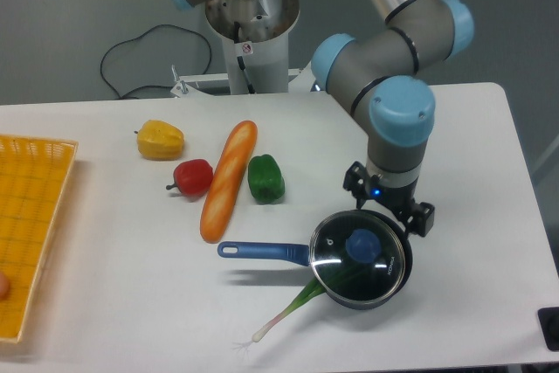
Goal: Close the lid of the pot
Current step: 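Open the gripper, release the lid knob, and raise the gripper away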
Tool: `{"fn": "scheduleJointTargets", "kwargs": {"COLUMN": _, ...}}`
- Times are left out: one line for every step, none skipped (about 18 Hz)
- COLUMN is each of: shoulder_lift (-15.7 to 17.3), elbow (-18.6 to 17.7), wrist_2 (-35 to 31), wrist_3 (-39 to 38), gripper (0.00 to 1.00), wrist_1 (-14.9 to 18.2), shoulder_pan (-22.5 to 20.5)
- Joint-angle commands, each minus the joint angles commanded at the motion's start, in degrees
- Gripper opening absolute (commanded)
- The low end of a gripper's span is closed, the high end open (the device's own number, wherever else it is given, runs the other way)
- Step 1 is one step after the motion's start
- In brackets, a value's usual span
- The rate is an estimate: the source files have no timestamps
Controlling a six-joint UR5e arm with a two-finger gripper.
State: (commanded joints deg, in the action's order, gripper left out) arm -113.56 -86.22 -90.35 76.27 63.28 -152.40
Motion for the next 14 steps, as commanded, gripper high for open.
{"fn": "scheduleJointTargets", "kwargs": {"shoulder_lift": 0.1, "elbow": -0.2, "wrist_2": 0.1, "wrist_3": 1.1, "gripper": 1.0, "wrist_1": 0.0, "shoulder_pan": -0.6}}
{"fn": "scheduleJointTargets", "kwargs": {"shoulder_lift": 0.2, "elbow": -0.3, "wrist_2": 0.0, "wrist_3": 1.7, "gripper": 1.0, "wrist_1": -0.1, "shoulder_pan": -1.3}}
{"fn": "scheduleJointTargets", "kwargs": {"shoulder_lift": 0.2, "elbow": -0.4, "wrist_2": 0.0, "wrist_3": 2.4, "gripper": 1.0, "wrist_1": -0.1, "shoulder_pan": -2.1}}
{"fn": "scheduleJointTargets", "kwargs": {"shoulder_lift": 0.4, "elbow": -0.4, "wrist_2": -0.1, "wrist_3": 3.4, "gripper": 1.0, "wrist_1": 0.0, "shoulder_pan": -3.1}}
{"fn": "scheduleJointTargets", "kwargs": {"shoulder_lift": 0.6, "elbow": -0.5, "wrist_2": -0.1, "wrist_3": 4.9, "gripper": 1.0, "wrist_1": 0.1, "shoulder_pan": -4.3}}
{"fn": "scheduleJointTargets", "kwargs": {"shoulder_lift": 0.7, "elbow": -0.6, "wrist_2": -0.1, "wrist_3": 7.4, "gripper": 1.0, "wrist_1": 0.2, "shoulder_pan": -5.2}}
{"fn": "scheduleJointTargets", "kwargs": {"shoulder_lift": 0.7, "elbow": -0.8, "wrist_2": -0.2, "wrist_3": 10.6, "gripper": 1.0, "wrist_1": 0.3, "shoulder_pan": -6.1}}
{"fn": "scheduleJointTargets", "kwargs": {"shoulder_lift": 1.1, "elbow": -0.9, "wrist_2": -0.1, "wrist_3": 13.7, "gripper": 1.0, "wrist_1": 0.5, "shoulder_pan": -7.0}}
{"fn": "scheduleJointTargets", "kwargs": {"shoulder_lift": 1.1, "elbow": -1.1, "wrist_2": 0.0, "wrist_3": 16.0, "gripper": 1.0, "wrist_1": 0.5, "shoulder_pan": -7.8}}
{"fn": "scheduleJointTargets", "kwargs": {"shoulder_lift": 1.1, "elbow": -1.3, "wrist_2": 0.0, "wrist_3": 17.2, "gripper": 1.0, "wrist_1": 0.5, "shoulder_pan": -8.4}}
{"fn": "scheduleJointTargets", "kwargs": {"shoulder_lift": 1.1, "elbow": -1.4, "wrist_2": 0.0, "wrist_3": 17.9, "gripper": 1.0, "wrist_1": 0.5, "shoulder_pan": -9.1}}
{"fn": "scheduleJointTargets", "kwargs": {"shoulder_lift": 1.1, "elbow": -1.4, "wrist_2": -0.1, "wrist_3": 18.8, "gripper": 1.0, "wrist_1": 0.5, "shoulder_pan": -9.6}}
{"fn": "scheduleJointTargets", "kwargs": {"shoulder_lift": 1.1, "elbow": -1.4, "wrist_2": -0.1, "wrist_3": 20.5, "gripper": 1.0, "wrist_1": 0.5, "shoulder_pan": -10.1}}
{"fn": "scheduleJointTargets", "kwargs": {"shoulder_lift": 1.0, "elbow": -1.4, "wrist_2": -0.1, "wrist_3": 22.3, "gripper": 1.0, "wrist_1": 0.5, "shoulder_pan": -10.5}}
